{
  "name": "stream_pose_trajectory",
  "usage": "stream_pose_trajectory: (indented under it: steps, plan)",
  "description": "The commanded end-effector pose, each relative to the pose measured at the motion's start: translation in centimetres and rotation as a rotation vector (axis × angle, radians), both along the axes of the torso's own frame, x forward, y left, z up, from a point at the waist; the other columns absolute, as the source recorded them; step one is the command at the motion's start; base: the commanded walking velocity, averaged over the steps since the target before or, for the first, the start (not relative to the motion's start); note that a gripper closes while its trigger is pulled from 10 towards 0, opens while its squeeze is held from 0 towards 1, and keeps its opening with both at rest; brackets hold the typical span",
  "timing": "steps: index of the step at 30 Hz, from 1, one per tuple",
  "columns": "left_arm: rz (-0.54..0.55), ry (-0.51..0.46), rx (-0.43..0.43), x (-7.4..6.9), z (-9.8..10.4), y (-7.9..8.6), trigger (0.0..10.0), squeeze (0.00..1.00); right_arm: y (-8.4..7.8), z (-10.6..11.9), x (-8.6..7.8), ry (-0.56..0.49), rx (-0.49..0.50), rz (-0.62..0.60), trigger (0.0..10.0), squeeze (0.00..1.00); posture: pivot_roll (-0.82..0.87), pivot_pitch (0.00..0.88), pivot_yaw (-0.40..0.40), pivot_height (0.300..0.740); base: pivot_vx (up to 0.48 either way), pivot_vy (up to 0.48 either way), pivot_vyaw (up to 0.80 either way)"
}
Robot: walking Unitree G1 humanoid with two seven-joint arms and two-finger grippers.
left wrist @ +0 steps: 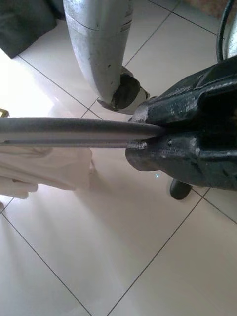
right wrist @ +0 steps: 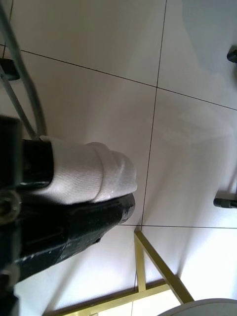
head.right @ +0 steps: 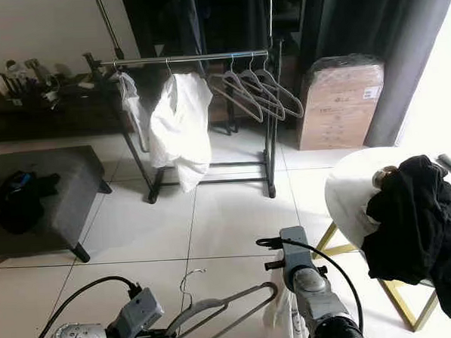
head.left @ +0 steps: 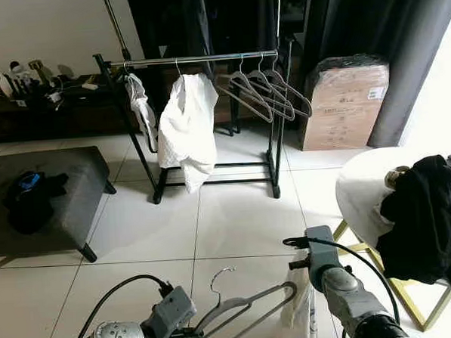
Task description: Hang hanger
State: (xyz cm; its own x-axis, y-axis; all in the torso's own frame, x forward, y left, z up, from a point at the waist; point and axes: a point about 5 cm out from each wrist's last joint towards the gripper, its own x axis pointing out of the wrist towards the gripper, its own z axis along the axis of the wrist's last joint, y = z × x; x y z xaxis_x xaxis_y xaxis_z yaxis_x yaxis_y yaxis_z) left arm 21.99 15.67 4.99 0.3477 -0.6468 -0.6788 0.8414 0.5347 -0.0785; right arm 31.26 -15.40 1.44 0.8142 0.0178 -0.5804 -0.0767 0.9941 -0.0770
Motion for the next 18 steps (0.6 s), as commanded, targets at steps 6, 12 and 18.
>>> stream_pose_trajectory:
  steps: [6, 12, 18]
  plan:
    - [0.013, -0.012, -0.035, 0.74, -0.02, -0.74, 10.0, 0.00, 0.63, 0.12, 0.19, 0.012, 0.028, 0.022, 10.0, 0.00, -0.05, 0.078, 0.029, 0.740, 0.000, 0.000, 0.00]
    - [-0.001, 0.019, -0.042, 0.67, -0.22, -0.78, 10.0, 0.00, 0.96, -0.08, 0.03, 0.029, 0.039, 0.048, 10.0, 0.00, -0.04, 0.079, 0.028, 0.740, 0.000, 0.000, 0.00]
    - [-0.004, 0.005, -0.039, 0.93, -0.28, -0.91, 10.0, 0.00, 1.26, -0.24, -0.11, 0.045, 0.053, 0.070, 10.0, 0.00, -0.04, 0.082, 0.029, 0.740, 0.000, 0.000, 0.00]
